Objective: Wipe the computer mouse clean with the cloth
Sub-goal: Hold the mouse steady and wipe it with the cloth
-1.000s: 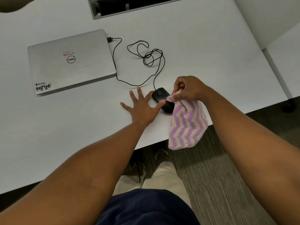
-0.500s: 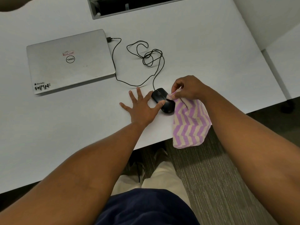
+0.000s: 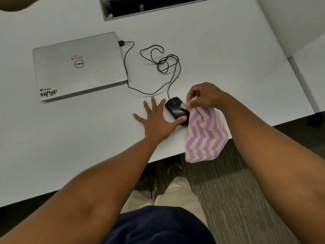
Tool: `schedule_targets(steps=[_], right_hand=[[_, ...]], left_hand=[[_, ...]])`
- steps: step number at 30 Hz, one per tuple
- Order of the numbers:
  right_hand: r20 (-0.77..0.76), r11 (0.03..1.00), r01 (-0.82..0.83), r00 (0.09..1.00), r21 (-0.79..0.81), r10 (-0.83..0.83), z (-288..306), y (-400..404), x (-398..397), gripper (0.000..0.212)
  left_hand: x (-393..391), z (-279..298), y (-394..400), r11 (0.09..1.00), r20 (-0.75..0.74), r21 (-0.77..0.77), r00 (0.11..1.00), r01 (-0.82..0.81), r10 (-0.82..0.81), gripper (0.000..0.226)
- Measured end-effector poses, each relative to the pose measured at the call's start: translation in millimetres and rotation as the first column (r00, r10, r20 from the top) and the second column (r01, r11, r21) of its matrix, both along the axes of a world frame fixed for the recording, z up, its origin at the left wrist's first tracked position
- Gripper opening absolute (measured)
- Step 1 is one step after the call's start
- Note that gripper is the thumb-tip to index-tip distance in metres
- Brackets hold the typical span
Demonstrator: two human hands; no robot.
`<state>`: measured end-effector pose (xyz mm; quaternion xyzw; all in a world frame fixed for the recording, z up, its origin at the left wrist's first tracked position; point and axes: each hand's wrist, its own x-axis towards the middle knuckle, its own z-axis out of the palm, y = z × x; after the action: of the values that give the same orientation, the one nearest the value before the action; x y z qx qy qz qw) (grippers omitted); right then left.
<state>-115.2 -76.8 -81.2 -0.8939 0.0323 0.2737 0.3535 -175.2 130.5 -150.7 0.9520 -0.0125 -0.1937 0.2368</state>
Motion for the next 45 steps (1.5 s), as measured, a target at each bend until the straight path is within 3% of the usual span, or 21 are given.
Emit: schedule_targets(steps=[5,12,19,27,35,38,43,45], right_hand=[[0.080,0.999,0.033,0.996,0.008,-0.033,-4,4,8,0.019],[0.149,0.999,0.025,0.988,0.029,-0.029,-14,17,12,0.015],[0.025,0.990,-0.132,0.991,-0.045,0.134,-7,6,21,0.016],[0.187,0.992,0.120,0.975,0.031,-0.124,-13,1,21,0.022],[0.206,0.985,0.151,0.964,0.089,-0.166,-21,18,9,0.021],[0.181,0.991,0.111,0.976,0.075,-0.123,-22,20,8,0.020],[0.044,0.993,-0.110,0.993,-0.043,0.112,-11,15,16,0.016],[0.047,0.995,-0.093,0.994,-0.038,0.094,-8,14,17,0.016]], left_hand=[[-7,-5,-5,0.998,0.007,0.034,0.999,0.051,-0.051,0.133],[-5,-7,-19,1.000,0.008,0.022,1.000,0.008,-0.008,0.139],[-3,-8,-20,0.999,-0.024,0.051,1.000,0.015,-0.014,0.144],[-1,-7,-22,0.993,-0.053,0.113,0.998,0.039,-0.033,0.138],[1,-5,-22,0.995,-0.062,0.084,0.997,0.051,-0.046,0.135],[0,-5,-21,0.995,-0.065,0.079,0.996,0.060,-0.055,0.135],[2,-4,-19,0.994,-0.090,0.076,0.994,0.073,-0.066,0.140],[3,-3,-19,0.994,-0.103,0.072,0.992,0.077,-0.069,0.141]])
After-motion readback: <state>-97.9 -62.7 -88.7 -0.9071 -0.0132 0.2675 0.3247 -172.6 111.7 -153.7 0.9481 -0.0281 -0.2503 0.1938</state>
